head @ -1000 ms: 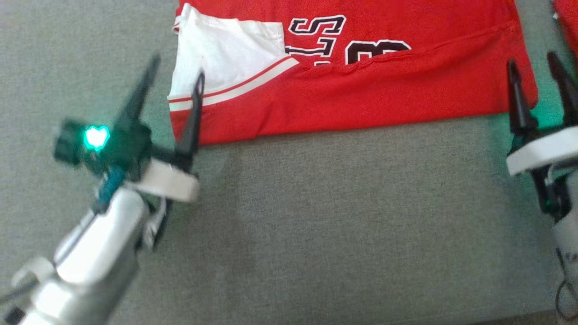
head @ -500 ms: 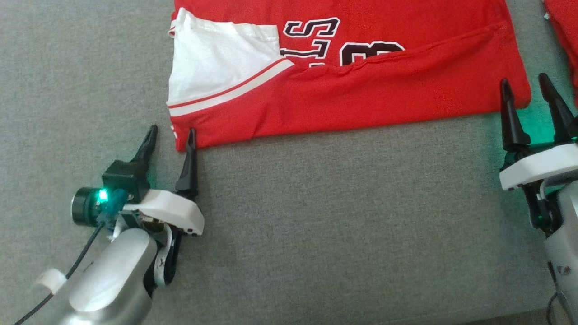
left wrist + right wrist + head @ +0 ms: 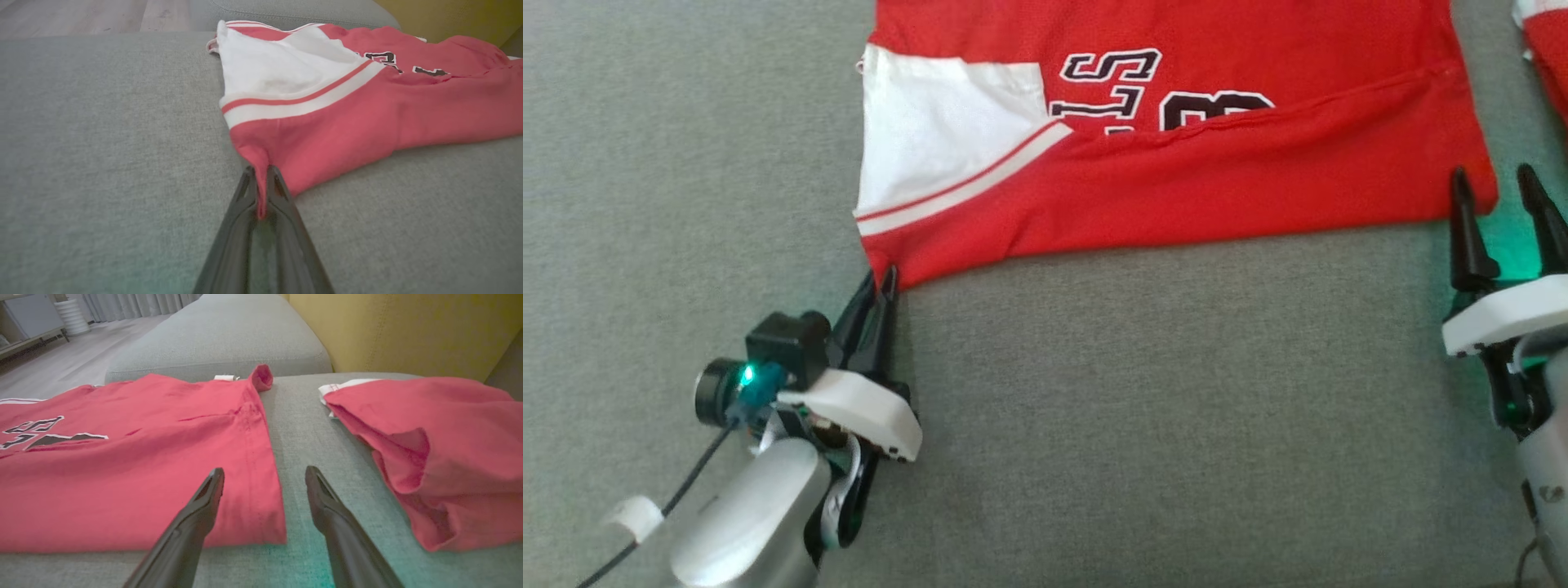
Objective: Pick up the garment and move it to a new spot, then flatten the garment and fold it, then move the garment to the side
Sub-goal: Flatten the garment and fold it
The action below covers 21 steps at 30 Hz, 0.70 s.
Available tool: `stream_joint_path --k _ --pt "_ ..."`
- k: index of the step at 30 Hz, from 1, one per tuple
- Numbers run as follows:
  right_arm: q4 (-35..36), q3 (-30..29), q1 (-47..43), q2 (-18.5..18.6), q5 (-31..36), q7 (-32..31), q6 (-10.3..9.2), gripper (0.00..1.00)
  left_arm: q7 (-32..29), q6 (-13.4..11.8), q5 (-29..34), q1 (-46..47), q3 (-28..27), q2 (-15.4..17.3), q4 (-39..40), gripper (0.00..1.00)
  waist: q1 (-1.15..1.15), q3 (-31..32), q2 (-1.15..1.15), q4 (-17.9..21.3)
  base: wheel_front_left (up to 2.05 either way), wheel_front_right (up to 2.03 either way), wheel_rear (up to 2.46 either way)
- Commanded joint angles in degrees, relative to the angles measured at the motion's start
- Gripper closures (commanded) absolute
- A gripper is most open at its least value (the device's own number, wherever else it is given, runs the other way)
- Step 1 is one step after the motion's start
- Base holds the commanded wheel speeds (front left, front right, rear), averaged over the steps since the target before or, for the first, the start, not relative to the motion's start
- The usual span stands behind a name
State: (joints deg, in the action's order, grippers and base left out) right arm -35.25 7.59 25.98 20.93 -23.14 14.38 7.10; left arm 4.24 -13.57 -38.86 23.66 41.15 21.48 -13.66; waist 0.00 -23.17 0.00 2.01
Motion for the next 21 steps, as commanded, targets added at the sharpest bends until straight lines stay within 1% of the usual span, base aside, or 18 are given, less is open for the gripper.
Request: stream_joint_path --k 1,4,6,7,8,9,12,16,21 --pt "0.1 0.3 0.1 1.4 -0.6 0.6 0.39 0.00 0.7 -0.1 -0.1 -0.1 -1.6 1.4 1.6 1.00 0.00 0.2 0.00 -0.5 0.00 0.00 0.00" --pt "-3.2 1.4 1.3 1.8 -1.5 -0.2 0.39 0.00 1.4 -0.2 0.2 -0.2 -1.6 1.6 2.0 1.00 0.00 0.3 0.00 -1.1 0.00 0.00 0.00" --pt "-5.3 2.5 2.1 1.8 -2.8 -2.5 0.39 0.00 1.9 -0.3 0.4 -0.2 -1.6 1.5 2.0 1.00 0.00 0.4 0.00 -1.4 0.00 0.00 0.00" --pt "-6.0 3.3 2.5 1.7 -3.5 -4.0 0.39 0.15 2.1 -0.3 0.4 -0.1 -1.6 1.5 2.0 1.00 0.00 0.4 0.00 -1.5 0.00 0.00 0.00" --pt "-6.4 4.2 2.8 1.8 -4.2 -5.2 0.39 0.62 2.3 -0.3 0.5 -0.1 -1.6 1.5 2.1 1.00 0.00 0.5 0.00 -1.7 0.00 0.00 0.00" --pt "-6.6 4.9 3.1 2.0 -4.8 -6.1 0.39 1.00 2.5 -0.3 0.6 -0.1 -1.5 1.5 2.0 1.00 0.00 0.6 0.00 -1.9 0.00 0.00 0.00" --pt "-6.8 6.5 3.2 3.1 -6.4 -7.8 0.39 1.00 3.0 -0.4 0.8 -0.2 -1.3 1.4 2.0 1.00 0.00 1.3 0.00 -2.5 0.00 0.00 0.00" --pt "-5.0 8.6 2.1 4.6 -8.4 -7.6 0.39 1.00 4.0 -0.9 1.1 -1.2 -1.1 1.4 2.1 1.00 0.00 3.1 0.00 -3.9 0.00 0.00 0.00" --pt "-1.6 11.2 -0.2 6.4 -10.0 -7.1 0.39 1.00 5.4 -1.6 0.8 -3.6 -1.0 1.2 2.7 1.00 0.00 5.9 0.00 -6.9 0.00 0.00 0.00"
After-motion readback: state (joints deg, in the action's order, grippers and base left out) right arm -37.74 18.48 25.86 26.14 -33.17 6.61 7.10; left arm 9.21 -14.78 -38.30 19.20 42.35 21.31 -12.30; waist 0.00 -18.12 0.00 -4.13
